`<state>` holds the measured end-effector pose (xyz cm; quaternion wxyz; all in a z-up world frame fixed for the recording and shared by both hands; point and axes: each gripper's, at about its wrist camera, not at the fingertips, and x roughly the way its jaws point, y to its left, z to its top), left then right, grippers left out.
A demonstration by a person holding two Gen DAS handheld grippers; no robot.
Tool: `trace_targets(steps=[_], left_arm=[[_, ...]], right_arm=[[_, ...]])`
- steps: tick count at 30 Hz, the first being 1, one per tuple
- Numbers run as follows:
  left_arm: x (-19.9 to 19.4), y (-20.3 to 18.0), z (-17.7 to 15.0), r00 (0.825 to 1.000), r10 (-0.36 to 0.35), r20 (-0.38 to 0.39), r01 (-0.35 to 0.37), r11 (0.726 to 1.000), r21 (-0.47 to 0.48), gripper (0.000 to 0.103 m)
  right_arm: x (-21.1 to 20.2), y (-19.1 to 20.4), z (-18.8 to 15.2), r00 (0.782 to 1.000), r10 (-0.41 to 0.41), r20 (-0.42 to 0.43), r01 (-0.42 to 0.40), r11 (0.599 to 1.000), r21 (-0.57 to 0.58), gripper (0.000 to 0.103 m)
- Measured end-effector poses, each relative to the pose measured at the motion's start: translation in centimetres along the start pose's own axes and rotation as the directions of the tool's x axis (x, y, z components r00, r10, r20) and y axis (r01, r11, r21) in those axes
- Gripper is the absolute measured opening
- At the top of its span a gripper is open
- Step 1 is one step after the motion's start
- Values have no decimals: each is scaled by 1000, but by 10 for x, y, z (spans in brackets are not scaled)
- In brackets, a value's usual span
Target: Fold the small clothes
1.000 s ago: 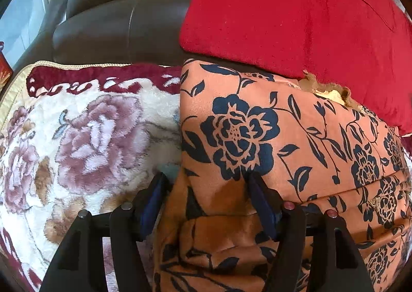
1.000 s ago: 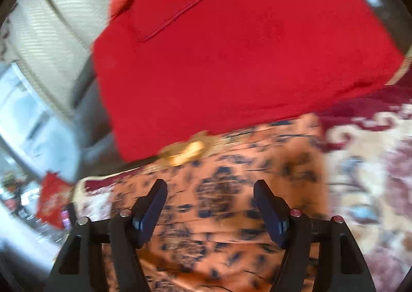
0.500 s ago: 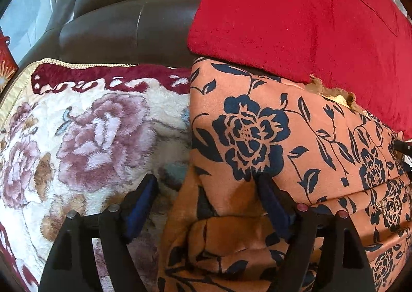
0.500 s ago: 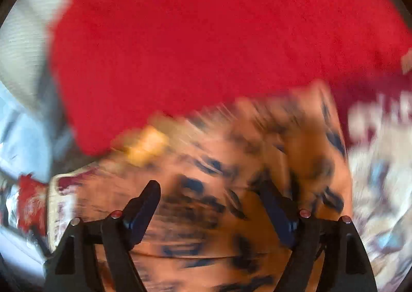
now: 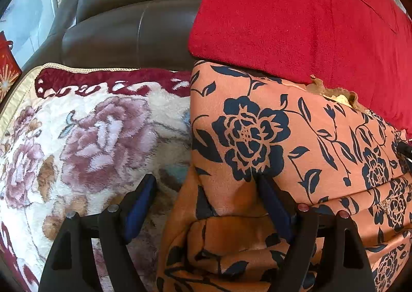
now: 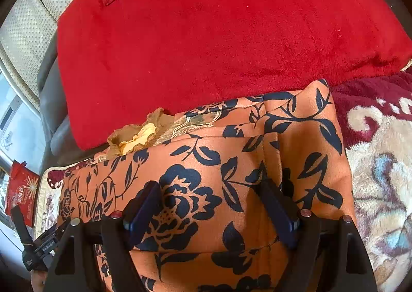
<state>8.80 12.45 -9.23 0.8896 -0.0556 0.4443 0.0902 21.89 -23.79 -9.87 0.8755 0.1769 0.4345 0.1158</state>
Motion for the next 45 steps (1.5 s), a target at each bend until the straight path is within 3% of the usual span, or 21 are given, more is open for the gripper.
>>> trace_targets(steps=[12, 14, 20, 22, 26, 27, 28, 31, 35, 39, 42, 45], left_arm=[[0, -1, 0, 1000, 2, 1, -2, 1000, 2, 83], [1, 0, 1, 1000, 18, -6, -18, 1000, -10, 91], [0, 27, 5, 995, -55, -81, 46, 993, -106, 96], [-23, 38, -3, 997, -50, -64, 42, 993, -114, 96], [-62, 59, -37, 997, -45, -55, 40, 996, -75, 96], [-74, 68, -52, 997, -53, -62, 47, 995, -86, 96], [-81, 72, -62, 996, -58, -73, 51, 994, -98, 96], [-101, 90, -100, 989, -101, -107, 85, 986, -146, 95], [-117, 88, -144, 981, -124, -151, 103, 985, -139, 95], [-125, 74, -170, 969, -170, -177, 156, 984, -90, 95], [-126, 66, -177, 968, -164, -189, 156, 986, -58, 95], [-131, 69, -182, 960, -206, -192, 192, 977, -90, 93]], right_arm=[[1, -6, -3, 999, 28, 21, -28, 999, 18, 83], [1, -8, -2, 999, 31, 16, -31, 999, 20, 83], [-16, 5, -4, 994, -68, -81, 62, 996, -69, 83], [-34, 1, -15, 993, -85, -87, 78, 994, -79, 85], [-88, -24, -55, 999, -15, -37, 12, 998, -66, 85], [-96, -27, -61, 999, -31, -45, 28, 998, -53, 86], [-109, -36, -74, 996, -50, -73, 49, 999, -10, 86], [-147, -55, -109, 999, 37, -30, -35, 997, 72, 86], [-182, -82, -168, 999, 49, -24, -45, 989, 143, 86], [-211, -101, -206, 980, 201, -11, -193, 956, 221, 85], [-213, -106, -224, 967, 253, -34, -238, 940, 243, 82], [-215, -99, -232, 956, 288, -58, -266, 933, 242, 73]])
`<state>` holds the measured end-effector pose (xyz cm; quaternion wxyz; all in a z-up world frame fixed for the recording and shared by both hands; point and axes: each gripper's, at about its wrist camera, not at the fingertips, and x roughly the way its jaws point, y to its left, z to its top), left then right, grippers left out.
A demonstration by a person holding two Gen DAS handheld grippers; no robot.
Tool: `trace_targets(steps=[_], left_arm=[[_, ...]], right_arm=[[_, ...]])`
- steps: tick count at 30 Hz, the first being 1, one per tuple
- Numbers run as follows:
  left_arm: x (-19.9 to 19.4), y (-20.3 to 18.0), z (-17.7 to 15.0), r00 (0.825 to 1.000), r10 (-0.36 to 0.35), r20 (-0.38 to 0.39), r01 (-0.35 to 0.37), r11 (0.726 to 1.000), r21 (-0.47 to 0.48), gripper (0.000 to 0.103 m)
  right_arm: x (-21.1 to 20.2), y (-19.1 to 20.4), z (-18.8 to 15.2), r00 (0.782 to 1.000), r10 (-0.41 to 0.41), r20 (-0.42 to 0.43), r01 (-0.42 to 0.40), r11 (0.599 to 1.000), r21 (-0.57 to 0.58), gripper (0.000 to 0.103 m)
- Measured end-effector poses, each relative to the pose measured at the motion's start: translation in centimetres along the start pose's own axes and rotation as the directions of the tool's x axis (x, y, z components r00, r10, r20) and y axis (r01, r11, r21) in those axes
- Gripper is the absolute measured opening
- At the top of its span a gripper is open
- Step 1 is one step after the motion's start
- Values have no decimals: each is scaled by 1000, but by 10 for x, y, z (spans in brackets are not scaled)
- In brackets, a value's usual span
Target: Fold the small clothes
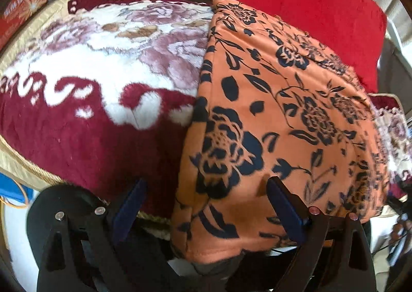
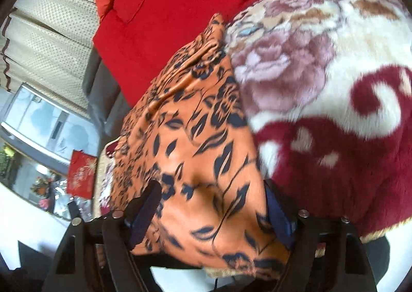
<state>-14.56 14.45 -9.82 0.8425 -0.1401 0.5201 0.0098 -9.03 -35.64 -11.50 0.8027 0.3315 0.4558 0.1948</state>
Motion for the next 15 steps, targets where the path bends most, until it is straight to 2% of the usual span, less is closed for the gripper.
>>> trace_targets(steps=[2, 4, 5, 8, 10, 11, 12, 13, 15], left_arm=[[5, 2, -3, 1000, 4, -20, -4, 1000, -5, 79], [7, 3, -5, 1000, 14, -28, -14, 1000, -8, 67], [6, 2, -4, 1000, 9, -26, -9, 1000, -8, 59], [6, 0, -6, 999, 22, -25, -22, 1000, -4, 55], [5, 0, -6, 999, 24, -23, -24, 1000, -10, 60], [5, -1, -6, 999, 24, -26, -24, 1000, -9, 67], [2, 1, -11, 999, 26, -30, -26, 1000, -3, 68], [4, 1, -12, 999, 30, -31, -30, 1000, 2, 68], [6, 1, -14, 999, 35, -37, -35, 999, 6, 66]], right_arm=[[6, -2, -7, 999, -25, -28, 25, 1000, -4, 61], [8, -10, -10, 999, -33, -31, 34, 999, 25, 40], [9, -13, -9, 999, -35, -32, 36, 999, 37, 37], [12, -15, -9, 997, -59, -40, 60, 998, 18, 37], [11, -15, -9, 998, -57, -37, 58, 998, 10, 39], [11, -14, -9, 998, -58, -35, 58, 998, 3, 41], [11, -13, -10, 999, -39, -31, 39, 999, -1, 45], [9, -15, -10, 999, -18, -28, 18, 1000, -1, 54], [10, -17, -11, 1000, -14, -27, 14, 1000, 2, 56]])
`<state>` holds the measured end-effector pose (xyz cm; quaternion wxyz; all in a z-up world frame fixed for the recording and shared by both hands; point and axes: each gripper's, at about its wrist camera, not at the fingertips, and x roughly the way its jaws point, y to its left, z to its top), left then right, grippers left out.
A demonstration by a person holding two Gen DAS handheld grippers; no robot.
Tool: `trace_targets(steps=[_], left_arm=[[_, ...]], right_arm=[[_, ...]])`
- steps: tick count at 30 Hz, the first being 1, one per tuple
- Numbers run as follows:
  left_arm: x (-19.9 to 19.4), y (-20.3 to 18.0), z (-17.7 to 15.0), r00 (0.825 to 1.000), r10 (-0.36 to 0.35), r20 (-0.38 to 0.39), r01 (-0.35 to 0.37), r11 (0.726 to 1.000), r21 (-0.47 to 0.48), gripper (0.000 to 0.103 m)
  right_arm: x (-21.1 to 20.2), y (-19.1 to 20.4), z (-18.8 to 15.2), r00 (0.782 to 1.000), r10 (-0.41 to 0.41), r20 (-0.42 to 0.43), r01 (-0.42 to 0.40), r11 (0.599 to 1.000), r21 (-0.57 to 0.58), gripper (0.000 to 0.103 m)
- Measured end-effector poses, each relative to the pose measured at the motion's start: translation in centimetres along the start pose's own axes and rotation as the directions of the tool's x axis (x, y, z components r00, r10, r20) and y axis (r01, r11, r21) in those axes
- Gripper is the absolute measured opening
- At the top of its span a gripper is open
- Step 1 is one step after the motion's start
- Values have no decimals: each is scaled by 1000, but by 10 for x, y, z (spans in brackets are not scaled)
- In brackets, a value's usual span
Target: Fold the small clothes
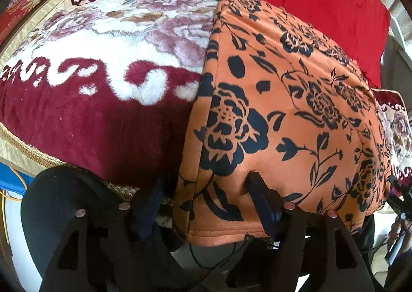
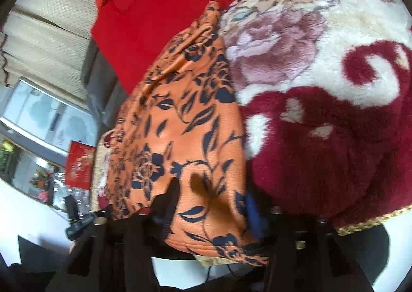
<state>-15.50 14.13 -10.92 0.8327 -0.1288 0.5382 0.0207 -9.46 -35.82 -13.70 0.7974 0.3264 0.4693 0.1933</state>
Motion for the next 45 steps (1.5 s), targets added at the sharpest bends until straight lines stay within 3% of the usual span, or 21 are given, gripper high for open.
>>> trace_targets(steps=[1, 3, 4, 10, 12, 13, 15, 16, 17, 18, 19, 20, 21, 22, 26, 30, 34, 37, 38, 41, 45], left_arm=[[-1, 1, 0, 1000, -3, 0, 3, 1000, 0, 51], [-5, 2, 0, 1000, -1, 1, 1, 1000, 5, 18], [-9, 4, 1, 1000, -27, 1, 27, 1000, -6, 6], [-47, 3, 2, 993, -73, 96, 75, 997, -8, 6], [-25, 7, 1, 998, -47, 37, 48, 999, -26, 8], [-15, 9, -1, 999, -46, 8, 46, 998, -39, 11], [-6, 6, -3, 999, -34, -13, 34, 999, -43, 21], [-5, 2, -4, 1000, -24, -11, 24, 999, -26, 31], [-3, -1, -4, 1000, -20, -14, 20, 1000, -11, 32], [-3, -3, -3, 1000, -8, -16, 8, 1000, 2, 31], [-2, -4, -2, 1000, -13, -20, 13, 1000, 7, 15], [-4, -4, 0, 999, -29, -23, 29, 1000, 9, 6], [-10, -4, 1, 999, -43, -12, 43, 999, 0, 5], [-18, -7, 4, 998, -57, 8, 57, 998, -11, 5], [-63, 0, 15, 985, -120, 125, 125, 992, -35, 5], [-17, 18, 8, 994, -110, -30, 105, 988, -113, 5], [-35, 4, 8, 996, -87, 25, 88, 995, -45, 5], [-8, 11, 11, 993, -88, -76, 81, 993, -84, 5], [-12, 8, 15, 993, -91, -73, 85, 994, -75, 5], [-40, -5, 33, 991, -130, -6, 130, 991, -35, 5], [-75, -26, 115, 953, -264, 147, 261, 965, 36, 5]], right_arm=[[0, 1, 0, 1000, -14, -4, 14, 1000, -5, 53], [-1, 7, 3, 996, -80, -34, 78, 996, -46, 30], [-1, 7, 5, 996, -79, -48, 77, 996, -40, 7], [-30, 19, 9, 1000, -16, -1, 16, 999, -41, 12], [-17, 7, 8, 996, -74, -40, 73, 997, -31, 22], [-8, -1, 6, 993, -92, -75, 92, 996, -2, 37], [-5, -3, 4, 997, -51, -59, 51, 999, 12, 45], [-4, 0, 4, 998, -18, -56, 19, 1000, 6, 63], [-3, 3, 3, 999, 5, -51, -6, 1000, -7, 72], [-1, 6, 2, 998, -8, -56, 6, 1000, -25, 72], [2, 8, 1, 997, -33, -69, 30, 998, -48, 69], [5, 10, 3, 994, -69, -87, 64, 996, -63, 39], [6, 9, 4, 991, -95, -99, 90, 994, -57, 13], [4, 8, 7, 993, -53, -109, 52, 999, -16, 6], [-24, 37, 14, 998, 36, -58, -39, 998, -55, 6], [6, 1, 9, 989, -9, -145, 15, 999, 43, 6], [-9, 16, 8, 991, 109, -80, -106, 994, 33, 6], [9, -2, 12, 988, 27, -150, -18, 998, 57, 6], [14, -10, 11, 985, 49, -164, -31, 994, 109, 6], [2, 20, 24, 978, 161, -129, -155, 986, 53, 6], [-3, 52, 91, 957, 288, -43, -288, 958, 4, 6]])
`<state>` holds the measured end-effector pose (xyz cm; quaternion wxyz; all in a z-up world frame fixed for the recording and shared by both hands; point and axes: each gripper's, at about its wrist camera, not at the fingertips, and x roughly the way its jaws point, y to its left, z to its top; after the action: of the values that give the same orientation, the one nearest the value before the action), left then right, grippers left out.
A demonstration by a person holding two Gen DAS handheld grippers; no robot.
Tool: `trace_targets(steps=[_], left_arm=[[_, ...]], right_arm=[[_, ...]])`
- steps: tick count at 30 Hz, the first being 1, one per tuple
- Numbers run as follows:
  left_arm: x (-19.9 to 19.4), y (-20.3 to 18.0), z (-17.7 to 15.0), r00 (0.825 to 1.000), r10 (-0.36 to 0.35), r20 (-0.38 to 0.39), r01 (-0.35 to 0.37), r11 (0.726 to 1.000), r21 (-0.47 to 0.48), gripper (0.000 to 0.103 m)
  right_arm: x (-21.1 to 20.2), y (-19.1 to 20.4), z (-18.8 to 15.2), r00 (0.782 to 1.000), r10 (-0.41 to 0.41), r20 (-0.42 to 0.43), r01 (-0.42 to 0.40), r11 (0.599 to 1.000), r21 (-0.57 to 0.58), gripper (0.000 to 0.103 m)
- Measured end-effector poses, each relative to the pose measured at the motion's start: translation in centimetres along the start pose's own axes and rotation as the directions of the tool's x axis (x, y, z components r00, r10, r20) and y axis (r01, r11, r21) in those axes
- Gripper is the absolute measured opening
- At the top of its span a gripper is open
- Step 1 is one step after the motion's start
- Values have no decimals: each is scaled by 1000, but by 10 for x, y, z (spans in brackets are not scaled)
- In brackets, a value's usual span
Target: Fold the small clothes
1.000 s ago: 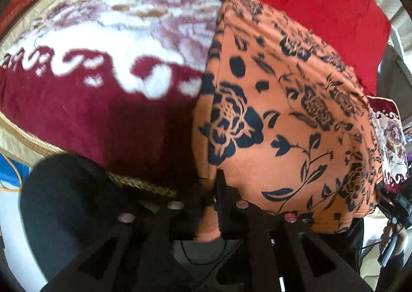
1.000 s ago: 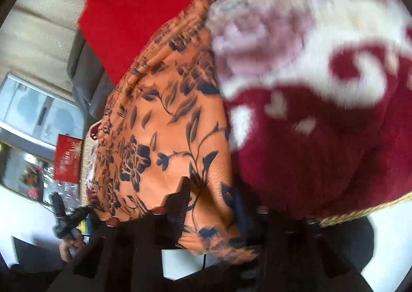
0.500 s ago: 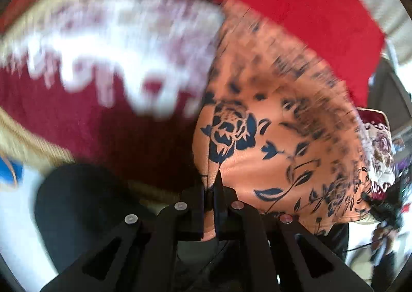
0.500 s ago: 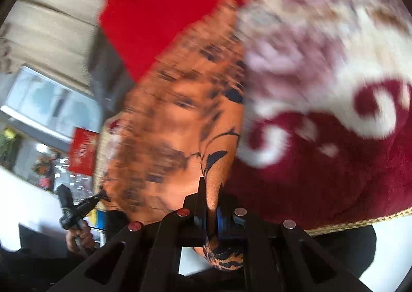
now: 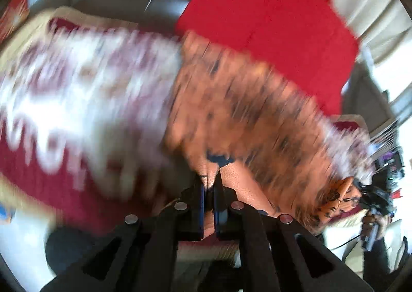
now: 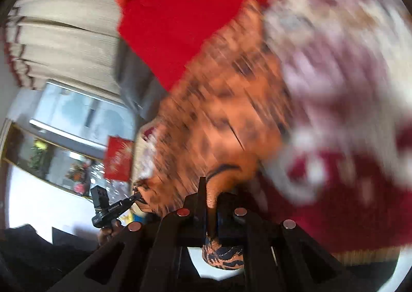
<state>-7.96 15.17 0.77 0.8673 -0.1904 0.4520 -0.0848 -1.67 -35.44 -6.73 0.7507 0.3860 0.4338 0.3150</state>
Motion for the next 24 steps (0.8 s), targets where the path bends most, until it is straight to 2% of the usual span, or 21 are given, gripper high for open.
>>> trace_targets(steps=[1, 2, 4, 5, 6, 7, 8, 9, 11, 14, 17, 18, 19, 20, 21, 22, 23, 24], left_arm=[[1, -5, 30, 998, -29, 47, 29, 1000, 13, 5], [3, -6, 43, 996, -45, 81, 45, 999, 13, 6], [23, -5, 96, 982, -37, 185, 37, 999, 3, 11], [34, -5, 113, 976, -16, 216, 17, 1000, 1, 25], [58, -4, 131, 974, 45, 220, -46, 999, -2, 46], [79, -1, 144, 973, 115, 201, -118, 993, 1, 87], [107, 8, 153, 962, 222, 161, -223, 975, -12, 89], [117, 13, 151, 956, 254, 145, -255, 967, -14, 89], [131, 29, 144, 954, 284, 93, -283, 959, -27, 89], [114, 46, 120, 967, 220, 128, -211, 974, -81, 89], [132, 36, 109, 980, 183, 78, -180, 983, -42, 89], [144, 30, 108, 980, 196, 45, -196, 981, -2, 89], [151, 24, 106, 978, 206, 24, -207, 978, 21, 89], [165, 19, 105, 977, 211, -12, -211, 976, 50, 86], [183, 17, 104, 973, 224, -65, -219, 973, 75, 72], [190, 15, 104, 969, 231, -86, -226, 972, 67, 60], [189, 13, 107, 968, 237, -79, -233, 971, 51, 39], [185, 9, 113, 968, 235, -84, -232, 972, 39, 27]], right_arm=[[2, 7, 29, 998, 38, 45, -38, 999, -15, 6], [6, 12, 57, 994, 65, 92, -62, 998, -32, 6], [17, 21, 110, 980, 65, 186, -57, 997, -48, 10], [27, 19, 137, 970, 53, 236, -47, 998, -34, 11], [41, 14, 157, 969, 39, 245, -34, 999, -25, 17], [57, 7, 173, 974, -7, 226, 10, 1000, -14, 50], [75, -4, 184, 973, -116, 201, 112, 993, 31, 94], [84, -13, 186, 961, -203, 190, 194, 979, 67, 95], [93, -26, 175, 953, -239, 186, 226, 970, 90, 93], [91, -22, 146, 937, -297, 182, 298, 954, 22, 93], [97, -29, 135, 943, -309, 125, 312, 950, -1, 91], [102, -30, 137, 946, -308, 104, 311, 950, -12, 86], [115, -28, 140, 952, -302, 59, 304, 952, -28, 71], [121, -31, 140, 947, -320, 25, 320, 946, -50, 59], [127, -36, 139, 930, -366, -10, 365, 928, -77, 49], [133, -34, 134, 919, -392, -40, 388, 918, -81, 38], [137, -33, 138, 918, -394, -50, 391, 918, -68, 29], [137, -27, 142, 918, -392, -55, 389, 919, -65, 23]])
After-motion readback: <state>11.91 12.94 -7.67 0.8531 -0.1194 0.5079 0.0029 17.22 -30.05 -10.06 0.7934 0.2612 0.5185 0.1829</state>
